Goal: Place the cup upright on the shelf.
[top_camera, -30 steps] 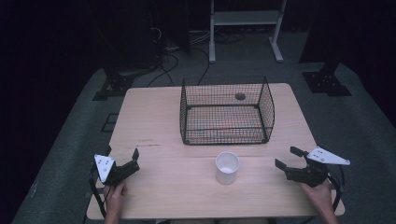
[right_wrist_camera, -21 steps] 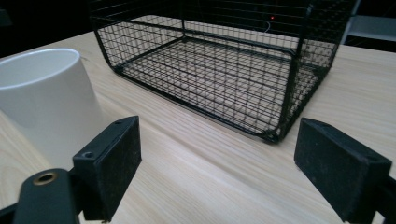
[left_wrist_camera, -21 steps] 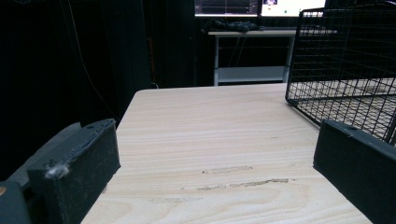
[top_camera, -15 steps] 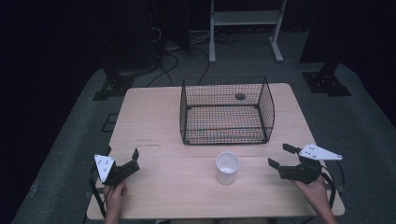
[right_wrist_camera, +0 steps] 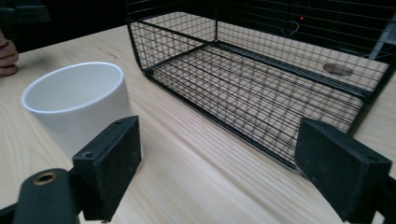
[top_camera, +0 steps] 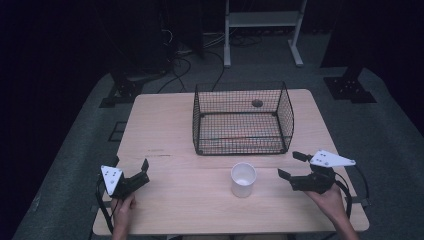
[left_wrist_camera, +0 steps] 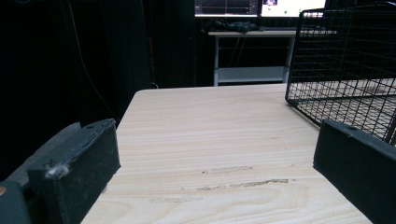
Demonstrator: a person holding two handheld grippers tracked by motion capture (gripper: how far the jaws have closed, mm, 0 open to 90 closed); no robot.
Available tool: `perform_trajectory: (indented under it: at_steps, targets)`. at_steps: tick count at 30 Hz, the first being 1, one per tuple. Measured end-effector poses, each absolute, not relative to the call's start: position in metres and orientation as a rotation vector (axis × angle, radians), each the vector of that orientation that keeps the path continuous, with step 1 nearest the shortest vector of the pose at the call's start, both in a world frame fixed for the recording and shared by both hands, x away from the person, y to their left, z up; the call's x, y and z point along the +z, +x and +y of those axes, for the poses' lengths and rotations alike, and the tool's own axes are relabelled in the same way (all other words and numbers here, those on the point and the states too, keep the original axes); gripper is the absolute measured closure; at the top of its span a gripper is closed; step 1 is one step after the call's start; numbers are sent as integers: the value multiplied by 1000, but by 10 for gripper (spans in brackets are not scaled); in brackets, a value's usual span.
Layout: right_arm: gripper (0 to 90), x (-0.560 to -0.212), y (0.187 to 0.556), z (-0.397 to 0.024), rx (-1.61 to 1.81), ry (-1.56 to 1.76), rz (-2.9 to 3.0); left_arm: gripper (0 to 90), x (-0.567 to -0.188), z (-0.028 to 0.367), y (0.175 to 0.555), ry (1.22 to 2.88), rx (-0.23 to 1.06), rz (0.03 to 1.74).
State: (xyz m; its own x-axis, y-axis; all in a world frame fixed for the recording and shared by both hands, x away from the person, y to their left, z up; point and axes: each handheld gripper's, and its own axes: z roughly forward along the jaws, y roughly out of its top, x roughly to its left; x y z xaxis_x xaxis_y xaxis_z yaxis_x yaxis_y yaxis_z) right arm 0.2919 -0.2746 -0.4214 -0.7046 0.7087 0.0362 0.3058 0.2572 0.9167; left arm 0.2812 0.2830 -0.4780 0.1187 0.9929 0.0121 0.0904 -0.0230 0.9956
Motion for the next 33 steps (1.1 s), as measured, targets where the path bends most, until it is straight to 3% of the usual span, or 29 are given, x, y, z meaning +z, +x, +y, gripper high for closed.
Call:
perform_trajectory:
  at_steps: [23,33]
  targets:
    - [123,-407,293,-234,1474,772,2287,0,-478,283,281,1340,1087,1180]
    - [76,-408,290,-225,1481,746,2342,0,-478,283,281,1339,1087,1180]
